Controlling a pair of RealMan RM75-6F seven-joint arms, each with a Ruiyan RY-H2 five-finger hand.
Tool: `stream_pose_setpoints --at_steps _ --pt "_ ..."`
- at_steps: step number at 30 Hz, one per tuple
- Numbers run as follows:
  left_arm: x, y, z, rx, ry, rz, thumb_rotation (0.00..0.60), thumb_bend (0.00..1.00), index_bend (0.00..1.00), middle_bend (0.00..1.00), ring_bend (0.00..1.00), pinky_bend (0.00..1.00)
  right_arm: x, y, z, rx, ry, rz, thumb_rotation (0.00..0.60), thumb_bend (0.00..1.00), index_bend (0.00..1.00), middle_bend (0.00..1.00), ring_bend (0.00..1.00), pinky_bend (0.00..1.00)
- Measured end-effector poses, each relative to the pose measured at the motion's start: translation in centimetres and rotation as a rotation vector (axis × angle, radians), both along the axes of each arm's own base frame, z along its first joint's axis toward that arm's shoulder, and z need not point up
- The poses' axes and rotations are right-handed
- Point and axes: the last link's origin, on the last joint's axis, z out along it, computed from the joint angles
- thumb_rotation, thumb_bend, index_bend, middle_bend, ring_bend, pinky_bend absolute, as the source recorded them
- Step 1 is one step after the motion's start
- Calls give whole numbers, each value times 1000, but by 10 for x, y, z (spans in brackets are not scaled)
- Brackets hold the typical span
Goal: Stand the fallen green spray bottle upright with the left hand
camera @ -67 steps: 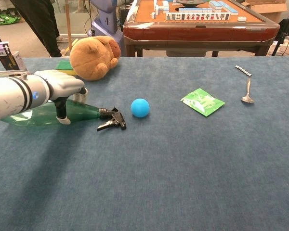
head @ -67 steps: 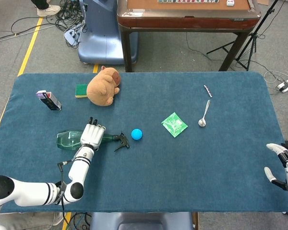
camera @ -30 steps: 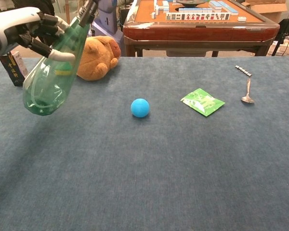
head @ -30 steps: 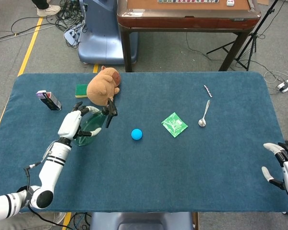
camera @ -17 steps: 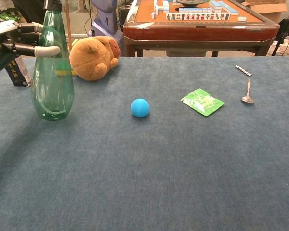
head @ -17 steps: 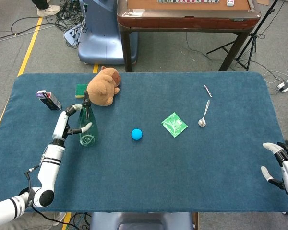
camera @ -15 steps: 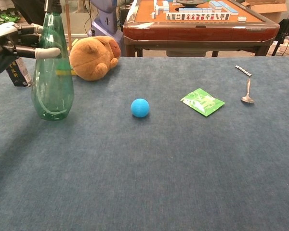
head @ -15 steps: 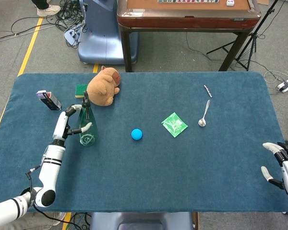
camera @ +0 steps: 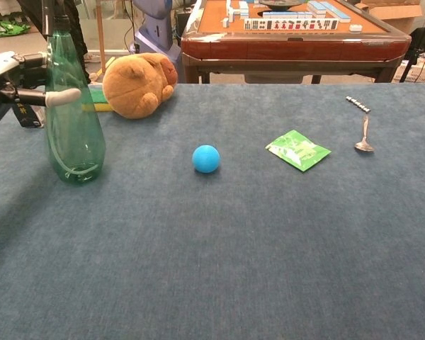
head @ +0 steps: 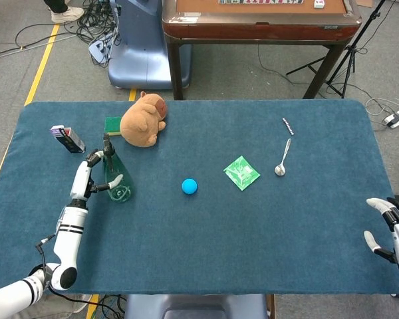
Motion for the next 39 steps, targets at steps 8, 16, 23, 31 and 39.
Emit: stream_pose_setpoints --at_steps 8,16,23,31,39 --pt "-14 -11 12 -3 37 -9 451 276 226 212 85 33 0 -1 -1 3 2 -1 600 327 247 262 131 193" --pt "-16 -18 20 -31 56 -12 348 276 3 27 0 33 1 -4 -2 5 2 3 600 327 247 262 132 193" --pt "-20 -25 24 -60 85 -3 307 276 0 0 0 28 0 -4 -2 7 -1 4 600 327 247 262 131 193" --pt "-24 -32 34 -64 127 -4 258 275 0 0 0 6 -1 -4 -1 4 -2 2 600 327 247 262 131 193" --pt "-32 -45 47 -66 171 13 321 275 0 0 0 6 -4 -4 -1 4 -4 -1 600 328 247 262 131 193"
